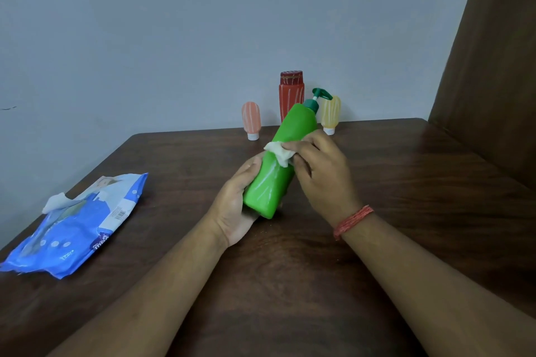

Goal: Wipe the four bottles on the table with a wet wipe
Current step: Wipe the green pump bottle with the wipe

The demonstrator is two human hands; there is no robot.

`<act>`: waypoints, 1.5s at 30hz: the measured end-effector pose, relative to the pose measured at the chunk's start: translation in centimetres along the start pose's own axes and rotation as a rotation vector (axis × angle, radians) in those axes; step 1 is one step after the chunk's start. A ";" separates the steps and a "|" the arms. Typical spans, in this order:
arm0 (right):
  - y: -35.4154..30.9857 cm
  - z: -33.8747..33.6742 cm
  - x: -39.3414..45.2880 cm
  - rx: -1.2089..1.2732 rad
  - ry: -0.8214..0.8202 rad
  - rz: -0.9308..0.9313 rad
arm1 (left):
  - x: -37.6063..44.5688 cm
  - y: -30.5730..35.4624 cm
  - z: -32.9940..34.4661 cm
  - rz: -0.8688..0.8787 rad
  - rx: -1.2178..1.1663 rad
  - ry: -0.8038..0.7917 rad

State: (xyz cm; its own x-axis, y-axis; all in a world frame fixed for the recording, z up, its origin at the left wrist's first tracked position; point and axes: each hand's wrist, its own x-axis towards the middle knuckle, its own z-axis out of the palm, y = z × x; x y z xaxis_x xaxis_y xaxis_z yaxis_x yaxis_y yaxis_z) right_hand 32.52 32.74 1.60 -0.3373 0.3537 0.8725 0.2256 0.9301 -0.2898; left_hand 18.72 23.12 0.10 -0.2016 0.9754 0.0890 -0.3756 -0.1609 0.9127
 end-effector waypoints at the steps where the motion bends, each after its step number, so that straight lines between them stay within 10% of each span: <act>1: -0.1 0.0 -0.1 0.009 0.005 0.015 | 0.0 0.0 0.1 -0.002 0.006 -0.015; 45: -2.6 0.8 -1.0 0.011 -0.331 -0.064 | 1.0 -0.4 -1.0 -0.011 -0.062 0.122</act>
State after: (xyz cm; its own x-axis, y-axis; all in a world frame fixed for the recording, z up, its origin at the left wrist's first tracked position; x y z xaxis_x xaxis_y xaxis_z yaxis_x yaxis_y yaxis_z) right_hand 31.58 30.04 1.22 -0.6291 0.3059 0.7146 0.1852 0.9518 -0.2443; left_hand 17.76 23.98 -0.63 -0.3044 0.9522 0.0259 -0.4327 -0.1625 0.8867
